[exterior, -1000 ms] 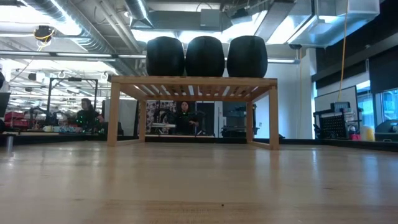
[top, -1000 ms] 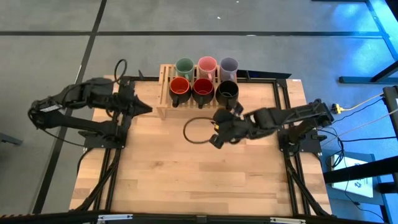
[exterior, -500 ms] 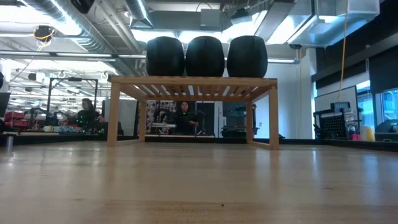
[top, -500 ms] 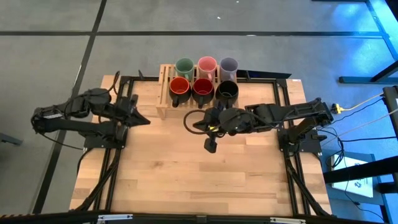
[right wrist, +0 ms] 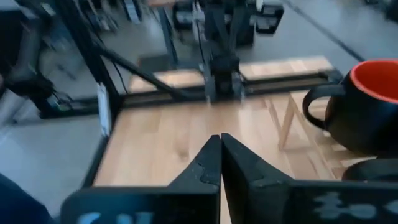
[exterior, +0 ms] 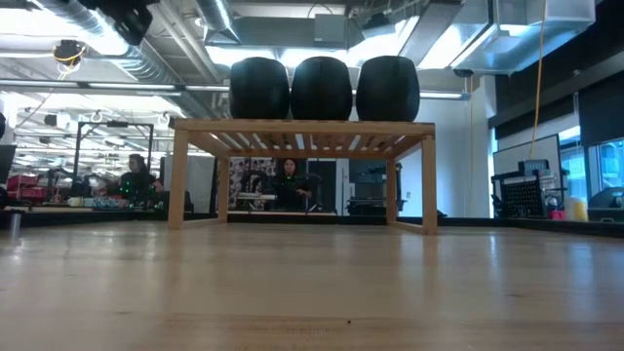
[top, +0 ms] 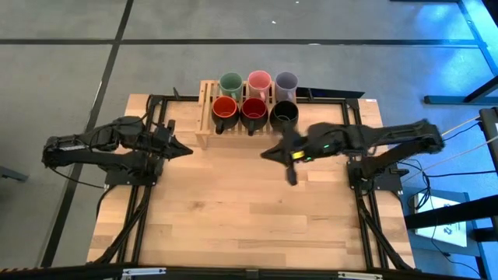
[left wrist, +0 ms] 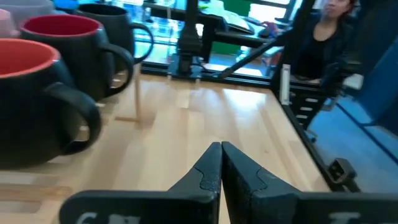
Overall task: Place coffee mugs
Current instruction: Return to Home Position
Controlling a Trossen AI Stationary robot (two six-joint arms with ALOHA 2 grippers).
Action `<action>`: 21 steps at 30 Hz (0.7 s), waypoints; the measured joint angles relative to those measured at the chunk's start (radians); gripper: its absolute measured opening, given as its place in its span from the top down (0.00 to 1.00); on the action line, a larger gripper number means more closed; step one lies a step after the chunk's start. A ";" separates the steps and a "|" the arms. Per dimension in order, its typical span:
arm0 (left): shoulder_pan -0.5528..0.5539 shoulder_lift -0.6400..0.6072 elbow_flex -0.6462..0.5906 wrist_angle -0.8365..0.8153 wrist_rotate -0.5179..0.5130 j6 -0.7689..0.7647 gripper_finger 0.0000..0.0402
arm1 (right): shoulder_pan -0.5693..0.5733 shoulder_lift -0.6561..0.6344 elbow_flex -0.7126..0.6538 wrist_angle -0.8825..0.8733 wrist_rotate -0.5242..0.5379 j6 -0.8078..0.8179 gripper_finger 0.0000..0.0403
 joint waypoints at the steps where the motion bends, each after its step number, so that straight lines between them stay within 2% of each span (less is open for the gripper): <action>1: 0.000 0.000 0.000 0.000 -0.014 0.004 0.99 | -0.011 -0.047 -0.065 0.053 -0.026 0.000 1.00; 4: 0.000 0.001 0.000 0.001 -0.046 0.004 0.99 | -0.034 -0.179 -0.250 0.199 -0.076 0.005 1.00; 8: 0.000 0.001 0.000 0.007 -0.060 -0.003 0.99 | -0.045 -0.341 -0.484 0.344 -0.084 0.027 1.00; 12: -0.001 0.001 -0.013 0.060 -0.013 0.034 0.99 | -0.043 -0.494 -0.710 0.509 -0.067 0.087 1.00; 17: -0.001 -0.046 -0.124 0.209 0.017 0.041 0.99 | -0.043 -0.664 -0.954 0.708 -0.052 0.139 1.00; 21: -0.001 -0.106 -0.230 0.319 0.046 0.033 0.99 | -0.043 -0.786 -1.085 0.707 0.000 0.223 1.00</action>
